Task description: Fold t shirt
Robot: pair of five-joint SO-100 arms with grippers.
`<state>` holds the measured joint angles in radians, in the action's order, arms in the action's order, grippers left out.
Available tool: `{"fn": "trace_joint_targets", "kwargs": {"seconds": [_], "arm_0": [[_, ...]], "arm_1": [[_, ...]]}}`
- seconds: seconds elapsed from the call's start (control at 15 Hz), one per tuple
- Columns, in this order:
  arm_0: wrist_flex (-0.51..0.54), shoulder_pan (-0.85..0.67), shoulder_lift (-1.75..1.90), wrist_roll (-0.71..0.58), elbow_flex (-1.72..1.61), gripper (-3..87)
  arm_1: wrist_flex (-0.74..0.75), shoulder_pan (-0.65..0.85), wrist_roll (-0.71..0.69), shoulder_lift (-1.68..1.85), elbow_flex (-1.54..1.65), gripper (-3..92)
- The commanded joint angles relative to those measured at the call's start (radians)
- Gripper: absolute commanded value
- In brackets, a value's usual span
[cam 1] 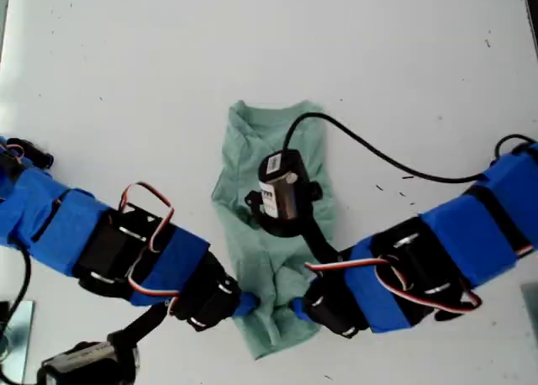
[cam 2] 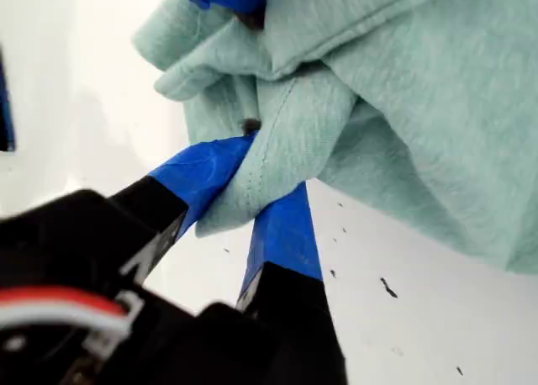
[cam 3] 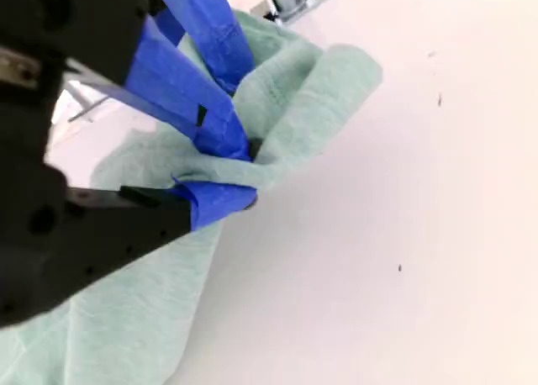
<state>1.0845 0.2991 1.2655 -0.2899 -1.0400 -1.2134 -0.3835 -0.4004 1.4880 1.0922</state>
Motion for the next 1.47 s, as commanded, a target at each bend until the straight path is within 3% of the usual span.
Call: {"fn": "trace_joint_targets", "kwargs": {"seconds": [0.0, 0.2, 0.47, 0.67, 0.73, 0.8, 0.87, 0.93, 1.07, 1.27, 1.4], "arm_0": [[0.006, 0.044, 0.141, 0.031, 0.032, -0.2], [-0.003, 0.034, 0.187, 0.041, 0.031, -0.2], [0.091, -0.161, 0.29, -0.021, 0.008, -0.2], [0.138, -0.322, 0.291, -0.069, -0.009, 0.2], [0.144, -0.341, 0.299, -0.071, -0.009, 9.8], [0.144, -0.35, 0.33, -0.074, -0.011, 22.0], [0.143, -0.368, 0.374, -0.086, -0.025, 30.0], [0.143, -0.4, 0.44, -0.097, -0.066, 34.2], [0.086, -0.492, 0.686, -0.058, -0.33, 33.2], [-0.107, -0.641, 1.267, 0.021, -0.989, 29.8], [-0.11, -0.69, 1.531, 0.054, -1.247, 29.5]], "arm_1": [[0.037, -0.023, -0.026, 0.098, -0.097, -0.2], [0.026, 0.012, -0.061, 0.123, -0.094, -0.2], [-0.02, 0.221, -0.127, 0.296, 0.051, -0.3], [0.178, 0.426, -0.133, 0.52, 0.39, 3.2], [0.244, 0.454, -0.118, 0.591, 0.492, 13.7], [0.35, 0.463, -0.144, 0.69, 0.594, 18.4], [0.468, 0.483, -0.13, 0.836, 0.726, 4.2], [0.611, 0.508, -0.138, 1.031, 0.91, -2.8], [0.571, 0.58, -0.026, 1.371, 1.175, -2.2], [0.448, 0.6, 0.048, 1.646, 1.378, -2.2], [0.42, 0.611, 0.063, 1.692, 1.433, -2.2]]}}
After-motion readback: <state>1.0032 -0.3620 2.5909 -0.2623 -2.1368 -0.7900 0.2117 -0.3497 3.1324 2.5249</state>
